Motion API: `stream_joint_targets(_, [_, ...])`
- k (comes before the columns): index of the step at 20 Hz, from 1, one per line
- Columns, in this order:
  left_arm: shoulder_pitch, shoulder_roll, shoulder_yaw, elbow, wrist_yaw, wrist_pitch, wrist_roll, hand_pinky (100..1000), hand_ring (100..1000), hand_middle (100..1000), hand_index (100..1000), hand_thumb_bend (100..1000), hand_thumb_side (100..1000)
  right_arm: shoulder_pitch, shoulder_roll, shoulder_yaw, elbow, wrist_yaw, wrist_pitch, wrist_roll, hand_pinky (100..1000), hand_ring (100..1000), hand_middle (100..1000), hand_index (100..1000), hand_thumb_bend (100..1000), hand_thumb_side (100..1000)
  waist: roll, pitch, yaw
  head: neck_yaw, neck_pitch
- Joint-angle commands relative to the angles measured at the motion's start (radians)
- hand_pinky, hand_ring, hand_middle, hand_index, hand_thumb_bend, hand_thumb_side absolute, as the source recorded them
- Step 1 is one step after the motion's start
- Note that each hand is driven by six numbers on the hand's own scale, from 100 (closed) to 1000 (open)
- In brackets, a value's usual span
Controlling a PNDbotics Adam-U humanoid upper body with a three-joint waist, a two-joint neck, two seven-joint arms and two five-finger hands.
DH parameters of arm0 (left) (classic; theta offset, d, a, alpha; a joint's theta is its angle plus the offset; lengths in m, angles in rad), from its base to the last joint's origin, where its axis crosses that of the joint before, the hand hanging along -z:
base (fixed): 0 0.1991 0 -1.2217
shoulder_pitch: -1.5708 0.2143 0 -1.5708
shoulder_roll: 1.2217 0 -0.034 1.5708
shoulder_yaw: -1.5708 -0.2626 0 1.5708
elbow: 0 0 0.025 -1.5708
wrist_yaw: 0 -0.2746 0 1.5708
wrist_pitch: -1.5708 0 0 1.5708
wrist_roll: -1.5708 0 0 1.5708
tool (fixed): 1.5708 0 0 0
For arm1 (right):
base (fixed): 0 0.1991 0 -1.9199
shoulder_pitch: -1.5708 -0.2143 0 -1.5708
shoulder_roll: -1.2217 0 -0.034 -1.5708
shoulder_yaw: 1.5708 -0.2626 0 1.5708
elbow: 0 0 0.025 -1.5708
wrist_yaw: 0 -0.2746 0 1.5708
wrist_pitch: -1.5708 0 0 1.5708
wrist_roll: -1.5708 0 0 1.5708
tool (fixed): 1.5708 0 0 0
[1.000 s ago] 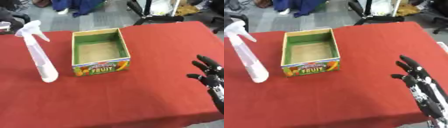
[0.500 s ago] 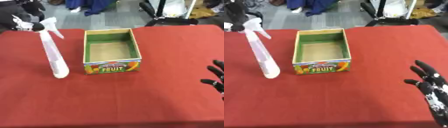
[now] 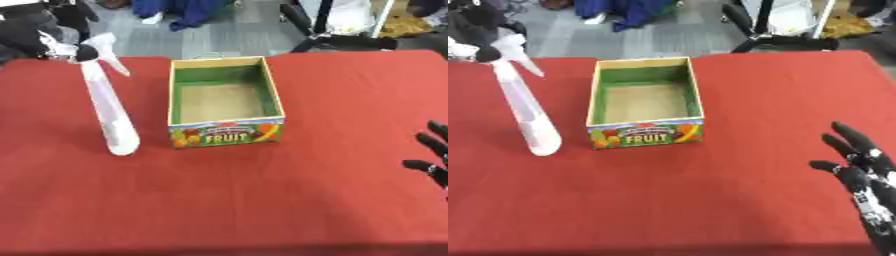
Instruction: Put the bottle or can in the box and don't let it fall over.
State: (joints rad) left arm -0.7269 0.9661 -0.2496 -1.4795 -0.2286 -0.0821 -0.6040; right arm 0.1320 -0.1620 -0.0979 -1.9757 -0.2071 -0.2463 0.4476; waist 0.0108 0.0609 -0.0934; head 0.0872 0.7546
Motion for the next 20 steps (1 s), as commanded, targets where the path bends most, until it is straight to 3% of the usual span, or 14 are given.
stream_joint_targets(1, [-0.026, 0.012, 0.003, 0.002, -0.029, -0.001, 0.023, 813, 772, 662, 831, 477, 628, -0.006, -0.003, 0.0, -0.024, -0.011, -0.002, 0.004, 783, 1000, 1000, 972, 100, 547, 0.001, -0.005, -0.002, 0.002, -0.005])
stream_joint_targets(10, [-0.027, -0.01, -0.011, 0.026, -0.064, -0.01, 0.049, 809, 770, 658, 826, 448, 610, -0.007, 0.0, 0.0, -0.024, -0.012, 0.0, 0.007, 783, 1000, 1000, 972, 100, 548, 0.001, 0.001, -0.009, 0.006, -0.006])
stream_joint_targets(20, [-0.014, -0.006, -0.013, 0.039, -0.046, -0.012, -0.023, 749, 707, 603, 808, 345, 564, -0.007, 0.002, -0.001, -0.024, -0.014, 0.0, 0.01, 784, 1000, 1000, 973, 100, 548, -0.001, 0.003, -0.012, 0.008, -0.006])
